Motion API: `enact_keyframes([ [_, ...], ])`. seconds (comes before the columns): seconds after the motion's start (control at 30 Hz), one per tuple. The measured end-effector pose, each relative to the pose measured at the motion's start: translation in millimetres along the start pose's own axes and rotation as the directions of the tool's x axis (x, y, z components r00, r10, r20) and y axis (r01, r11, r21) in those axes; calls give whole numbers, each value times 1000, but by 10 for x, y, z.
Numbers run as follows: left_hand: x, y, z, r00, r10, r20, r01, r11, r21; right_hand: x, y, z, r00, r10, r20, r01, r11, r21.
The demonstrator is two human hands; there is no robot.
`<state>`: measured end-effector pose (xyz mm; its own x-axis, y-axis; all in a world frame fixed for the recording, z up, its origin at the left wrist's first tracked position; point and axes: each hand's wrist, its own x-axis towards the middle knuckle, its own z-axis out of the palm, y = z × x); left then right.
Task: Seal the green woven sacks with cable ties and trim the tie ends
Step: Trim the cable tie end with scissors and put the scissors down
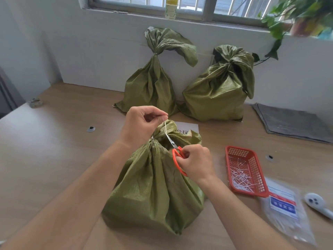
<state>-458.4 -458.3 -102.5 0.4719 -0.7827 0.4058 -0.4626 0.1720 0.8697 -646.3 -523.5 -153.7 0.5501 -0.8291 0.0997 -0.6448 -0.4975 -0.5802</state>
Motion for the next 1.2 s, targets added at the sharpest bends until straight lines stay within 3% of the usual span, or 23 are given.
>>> enact_keyframes([
  [0.23,-45,168,474,993,-36,111,36,999,-3,-236,344,-22,961,276,-8,-257,906,337],
  [0.47,-256,311,1266,984,-110,140,109,994,18,-604,1017,-290,928,371,-29,-335,869,365],
  [0.8,-676,617,2449,940,-331,80,336,940,-55,-1013,1995,-861,907,410,-96,-346,856,383],
  [1.2,-832,289,3611,746,-664,42,665,744,-58,-1247,2984,-703,823,568,11,-509,727,461],
])
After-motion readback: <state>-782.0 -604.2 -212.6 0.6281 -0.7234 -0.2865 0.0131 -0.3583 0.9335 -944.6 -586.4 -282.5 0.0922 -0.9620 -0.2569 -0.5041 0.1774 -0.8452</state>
